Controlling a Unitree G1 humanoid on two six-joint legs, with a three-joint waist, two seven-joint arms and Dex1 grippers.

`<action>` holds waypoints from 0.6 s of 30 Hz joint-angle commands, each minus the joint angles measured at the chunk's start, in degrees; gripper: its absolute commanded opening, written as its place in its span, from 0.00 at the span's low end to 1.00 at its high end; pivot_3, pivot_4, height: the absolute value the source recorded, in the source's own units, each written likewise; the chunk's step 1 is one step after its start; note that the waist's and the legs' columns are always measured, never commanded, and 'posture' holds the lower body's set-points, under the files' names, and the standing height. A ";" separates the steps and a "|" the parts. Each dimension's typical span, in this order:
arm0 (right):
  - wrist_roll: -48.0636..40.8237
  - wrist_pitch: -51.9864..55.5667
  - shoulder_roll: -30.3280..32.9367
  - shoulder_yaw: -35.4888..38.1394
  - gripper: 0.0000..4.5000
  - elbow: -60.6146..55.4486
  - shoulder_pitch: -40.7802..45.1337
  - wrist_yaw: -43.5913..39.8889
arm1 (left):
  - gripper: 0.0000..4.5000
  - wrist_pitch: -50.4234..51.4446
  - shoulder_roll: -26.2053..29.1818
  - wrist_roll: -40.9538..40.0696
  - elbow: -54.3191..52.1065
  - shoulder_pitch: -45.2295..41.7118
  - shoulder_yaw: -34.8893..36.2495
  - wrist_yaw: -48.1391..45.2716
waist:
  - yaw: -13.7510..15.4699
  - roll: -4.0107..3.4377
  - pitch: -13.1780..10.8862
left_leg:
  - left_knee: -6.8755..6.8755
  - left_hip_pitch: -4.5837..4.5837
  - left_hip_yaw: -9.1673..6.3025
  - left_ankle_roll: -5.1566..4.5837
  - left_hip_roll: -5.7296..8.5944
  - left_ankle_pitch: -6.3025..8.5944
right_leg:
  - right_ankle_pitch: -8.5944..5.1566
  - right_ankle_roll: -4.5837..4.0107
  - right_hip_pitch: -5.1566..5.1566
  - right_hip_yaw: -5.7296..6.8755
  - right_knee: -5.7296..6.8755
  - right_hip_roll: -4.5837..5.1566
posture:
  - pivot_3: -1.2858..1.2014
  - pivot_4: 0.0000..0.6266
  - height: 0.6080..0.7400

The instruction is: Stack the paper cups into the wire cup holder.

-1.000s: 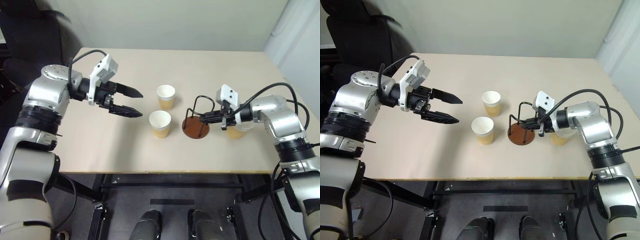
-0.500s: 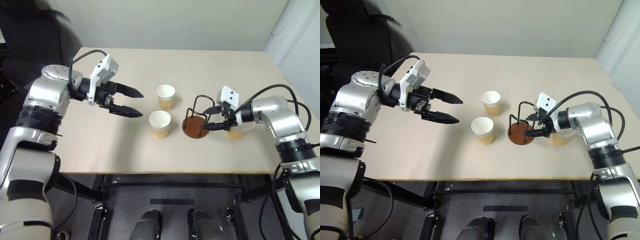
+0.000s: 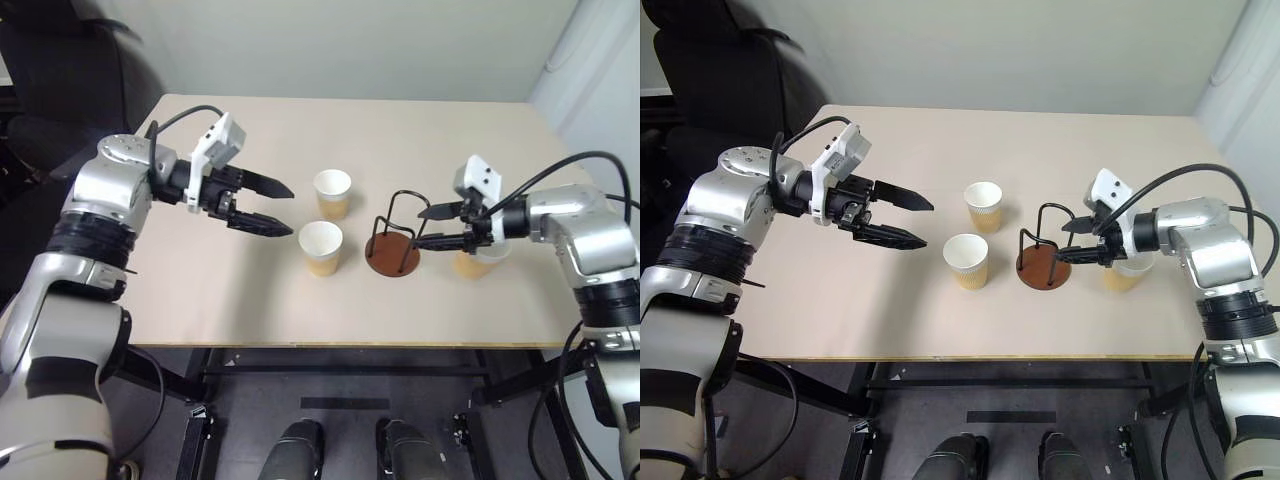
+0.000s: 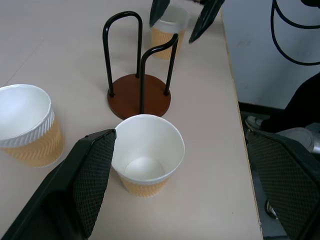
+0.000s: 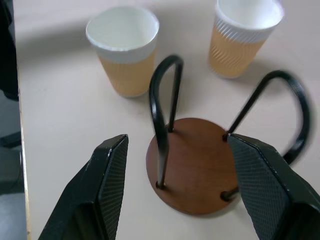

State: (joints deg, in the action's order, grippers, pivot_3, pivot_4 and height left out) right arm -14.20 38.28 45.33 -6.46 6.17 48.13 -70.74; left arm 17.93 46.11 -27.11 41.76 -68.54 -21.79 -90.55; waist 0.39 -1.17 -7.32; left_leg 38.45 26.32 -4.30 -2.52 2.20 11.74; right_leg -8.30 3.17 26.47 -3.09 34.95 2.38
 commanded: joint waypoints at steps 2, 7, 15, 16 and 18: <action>-3.13 2.64 3.52 5.72 0.71 -3.47 2.95 0.90 | 1.00 -10.89 -3.51 7.53 8.07 -6.38 4.86 4.07 | 0.22 0.01 0.00 | 0.01 0.02 0.00 -0.02 0.01 -0.01 | 0.00 0.00 0.00 -0.01 -0.01 0.01 | 0.52 0.24 1.00; -4.01 3.64 5.69 7.46 0.71 -6.10 1.06 2.73 | 1.00 -26.64 -6.28 18.87 18.01 -13.25 4.71 12.09 | 0.16 0.03 -0.02 | -0.04 0.02 0.01 -0.05 0.01 0.03 | -0.04 0.06 0.00 -0.02 -0.06 0.01 | 0.52 0.24 1.00; -4.54 3.15 7.24 8.36 0.71 -6.22 1.92 4.12 | 1.00 -47.66 -8.13 39.71 27.13 -19.10 -3.10 21.41 | -0.05 0.03 -0.03 | -0.18 0.05 0.04 -0.12 0.02 0.12 | -0.01 0.41 0.09 -0.12 -0.10 0.06 | 0.52 0.24 1.00; -4.65 3.12 7.39 8.32 0.71 -6.08 2.16 4.17 | 1.00 -48.90 -8.31 41.87 27.88 -19.52 -4.11 22.59 | 0.00 0.02 -0.04 | -0.22 0.04 0.08 -0.12 0.05 0.13 | 0.01 0.44 0.11 -0.10 -0.11 0.04 | 0.52 0.24 1.00; -4.80 2.92 7.49 8.36 0.71 -5.83 2.52 4.55 | 1.00 -50.91 -8.88 45.69 29.28 -20.27 -5.73 25.49 | -0.02 0.05 -0.05 | -0.20 0.07 0.07 -0.15 0.03 0.16 | 0.03 0.49 0.12 -0.12 -0.13 0.08 | 0.52 0.24 1.00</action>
State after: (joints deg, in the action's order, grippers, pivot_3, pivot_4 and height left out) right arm -17.99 41.77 51.69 -0.65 1.56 48.74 -66.59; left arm -30.71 37.10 15.50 70.49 -86.30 -27.01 -67.82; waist 0.37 -1.12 -7.38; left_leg 38.23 26.40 -4.23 -2.65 2.25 11.91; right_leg -8.27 3.67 26.62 -3.19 34.82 2.45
